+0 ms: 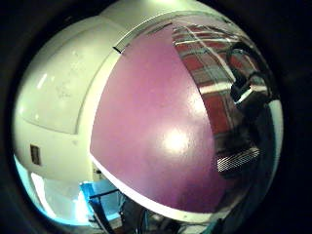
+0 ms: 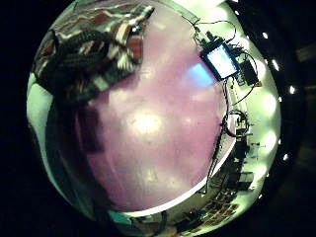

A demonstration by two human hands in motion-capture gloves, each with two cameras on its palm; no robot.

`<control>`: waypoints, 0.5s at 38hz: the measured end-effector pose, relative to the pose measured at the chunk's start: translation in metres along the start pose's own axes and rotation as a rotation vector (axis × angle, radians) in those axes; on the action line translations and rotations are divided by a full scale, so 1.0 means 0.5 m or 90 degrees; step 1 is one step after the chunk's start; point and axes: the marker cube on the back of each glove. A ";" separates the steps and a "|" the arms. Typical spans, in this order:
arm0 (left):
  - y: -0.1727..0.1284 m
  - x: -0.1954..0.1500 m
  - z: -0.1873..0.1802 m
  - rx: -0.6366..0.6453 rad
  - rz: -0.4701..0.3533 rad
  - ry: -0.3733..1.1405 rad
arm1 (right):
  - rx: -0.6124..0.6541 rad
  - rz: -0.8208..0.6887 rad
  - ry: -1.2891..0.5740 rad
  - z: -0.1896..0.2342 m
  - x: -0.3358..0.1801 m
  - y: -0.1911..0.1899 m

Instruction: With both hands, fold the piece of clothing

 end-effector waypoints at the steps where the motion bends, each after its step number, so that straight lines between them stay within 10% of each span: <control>1: 0.004 -0.004 -0.010 0.006 0.004 0.008 | -0.017 -0.007 -0.017 0.029 0.006 0.004; 12: 0.040 -0.049 -0.186 0.035 0.083 0.044 | -0.081 -0.062 -0.189 -0.091 -0.011 0.023; 19: -0.107 -0.036 -0.250 0.053 0.088 -0.015 | -0.113 0.003 -0.149 -0.142 0.012 -0.103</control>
